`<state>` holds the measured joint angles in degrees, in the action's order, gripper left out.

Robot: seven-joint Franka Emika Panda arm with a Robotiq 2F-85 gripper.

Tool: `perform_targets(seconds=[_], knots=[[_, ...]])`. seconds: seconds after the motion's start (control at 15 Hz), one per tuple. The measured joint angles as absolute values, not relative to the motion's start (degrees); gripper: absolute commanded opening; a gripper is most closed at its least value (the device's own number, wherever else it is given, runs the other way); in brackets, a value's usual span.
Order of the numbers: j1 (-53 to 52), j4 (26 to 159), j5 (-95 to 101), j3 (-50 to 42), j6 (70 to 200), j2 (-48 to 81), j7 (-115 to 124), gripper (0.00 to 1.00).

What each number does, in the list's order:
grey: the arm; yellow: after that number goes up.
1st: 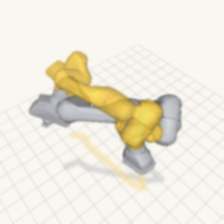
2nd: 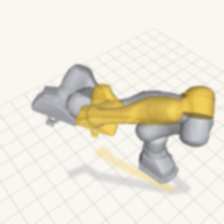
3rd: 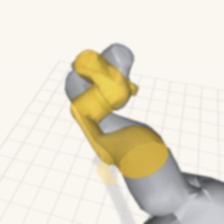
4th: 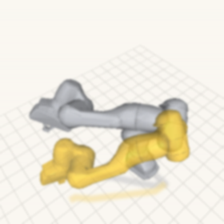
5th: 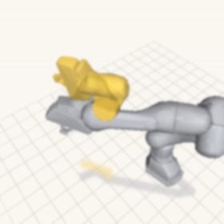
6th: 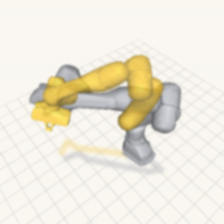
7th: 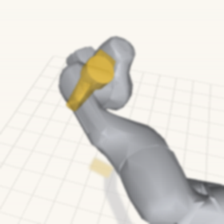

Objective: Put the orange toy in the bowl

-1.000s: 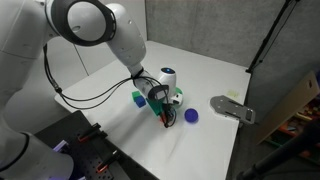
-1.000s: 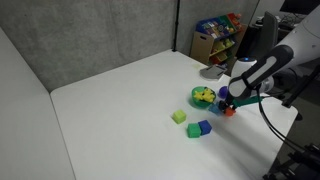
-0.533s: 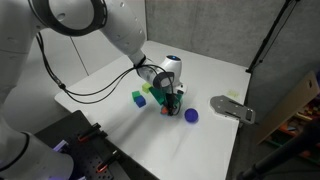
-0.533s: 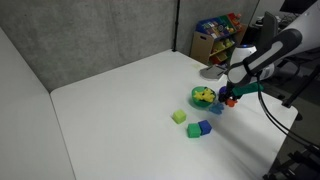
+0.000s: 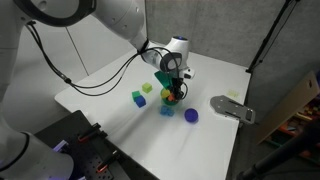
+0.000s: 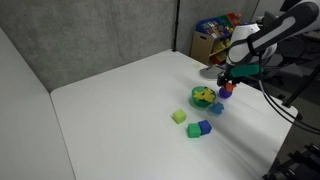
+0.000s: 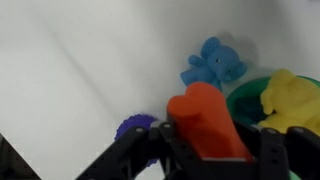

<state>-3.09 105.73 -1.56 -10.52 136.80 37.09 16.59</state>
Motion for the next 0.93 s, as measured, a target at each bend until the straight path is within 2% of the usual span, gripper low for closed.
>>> perform_targets(seconds=[0.93], knots=[[-3.2,95.4,-1.7,-7.8,136.3,42.6,21.4,0.17]])
